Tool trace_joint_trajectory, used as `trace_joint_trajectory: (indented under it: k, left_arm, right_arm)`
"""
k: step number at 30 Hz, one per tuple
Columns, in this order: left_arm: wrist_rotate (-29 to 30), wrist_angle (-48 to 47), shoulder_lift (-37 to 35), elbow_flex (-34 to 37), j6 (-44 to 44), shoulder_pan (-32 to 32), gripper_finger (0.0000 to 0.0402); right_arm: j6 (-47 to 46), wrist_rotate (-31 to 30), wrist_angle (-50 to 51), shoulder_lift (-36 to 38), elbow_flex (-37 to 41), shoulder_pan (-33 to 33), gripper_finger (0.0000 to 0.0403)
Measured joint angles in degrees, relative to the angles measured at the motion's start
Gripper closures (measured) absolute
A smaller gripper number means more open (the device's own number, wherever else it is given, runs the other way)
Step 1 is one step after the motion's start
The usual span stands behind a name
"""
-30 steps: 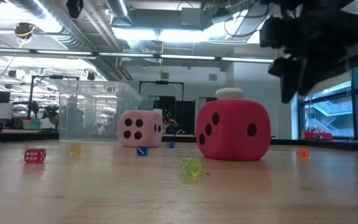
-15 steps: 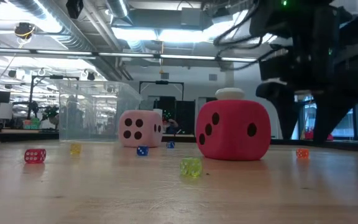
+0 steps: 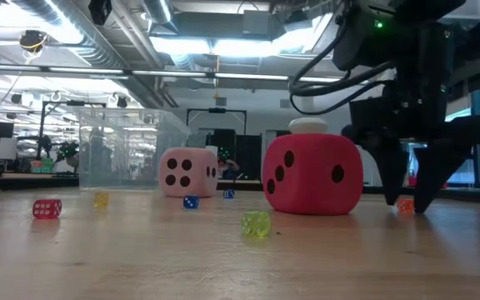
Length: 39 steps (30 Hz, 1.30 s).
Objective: Pick & Place Dice
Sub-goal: Put the small orange dice in the transparent bin
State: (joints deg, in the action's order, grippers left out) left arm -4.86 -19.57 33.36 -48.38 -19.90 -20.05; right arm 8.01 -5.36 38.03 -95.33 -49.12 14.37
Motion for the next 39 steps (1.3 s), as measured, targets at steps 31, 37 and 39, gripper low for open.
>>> trace_joint_trajectory:
  k: [31,37,39]
  left_arm:
    - [-0.8,1.5,0.0,0.0,0.6,0.0,0.0329]
    - [-2.9,3.9,0.0,0.0,0.6,0.0,0.0329]
    - [-3.9,5.3,0.0,0.0,0.6,0.0,0.0329]
  right_arm:
    - [-13.6,6.2,0.5,5.3,0.9,0.0,0.0355]
    - [-23.1,8.0,0.9,13.4,0.9,0.0,0.0355]
    - [-26.5,8.1,0.8,17.0,0.9,0.0,0.0355]
